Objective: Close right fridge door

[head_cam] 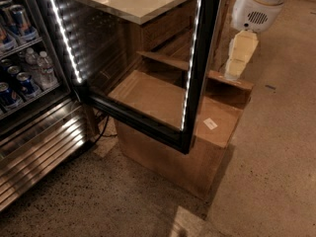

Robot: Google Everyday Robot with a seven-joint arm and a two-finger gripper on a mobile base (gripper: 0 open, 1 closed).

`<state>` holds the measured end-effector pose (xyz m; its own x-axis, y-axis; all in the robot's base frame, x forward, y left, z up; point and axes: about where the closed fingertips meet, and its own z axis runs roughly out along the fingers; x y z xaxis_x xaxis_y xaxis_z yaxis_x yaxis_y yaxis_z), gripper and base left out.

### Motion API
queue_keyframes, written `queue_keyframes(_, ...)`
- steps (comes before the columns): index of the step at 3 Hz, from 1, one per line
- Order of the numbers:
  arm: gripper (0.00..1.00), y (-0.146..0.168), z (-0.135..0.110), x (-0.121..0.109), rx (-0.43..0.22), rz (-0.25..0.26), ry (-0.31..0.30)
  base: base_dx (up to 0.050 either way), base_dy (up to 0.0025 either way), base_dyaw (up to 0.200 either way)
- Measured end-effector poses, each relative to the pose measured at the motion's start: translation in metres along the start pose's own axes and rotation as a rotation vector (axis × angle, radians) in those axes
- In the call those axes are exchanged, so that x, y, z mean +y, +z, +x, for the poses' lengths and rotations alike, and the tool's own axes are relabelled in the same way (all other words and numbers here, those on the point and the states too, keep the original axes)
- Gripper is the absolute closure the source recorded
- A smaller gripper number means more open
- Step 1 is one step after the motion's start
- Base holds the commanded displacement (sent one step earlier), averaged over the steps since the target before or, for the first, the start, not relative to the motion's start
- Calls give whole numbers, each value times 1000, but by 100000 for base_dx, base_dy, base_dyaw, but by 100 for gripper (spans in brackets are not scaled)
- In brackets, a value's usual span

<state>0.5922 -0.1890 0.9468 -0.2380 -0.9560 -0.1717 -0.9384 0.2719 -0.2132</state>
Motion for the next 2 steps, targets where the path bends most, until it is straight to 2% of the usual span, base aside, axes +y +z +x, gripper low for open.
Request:
queue_keyframes(1,0,31,-4,9,4,-55,-6,0,0,0)
queue_keyframes(2,0,31,-4,9,4,-55,-6,0,0,0)
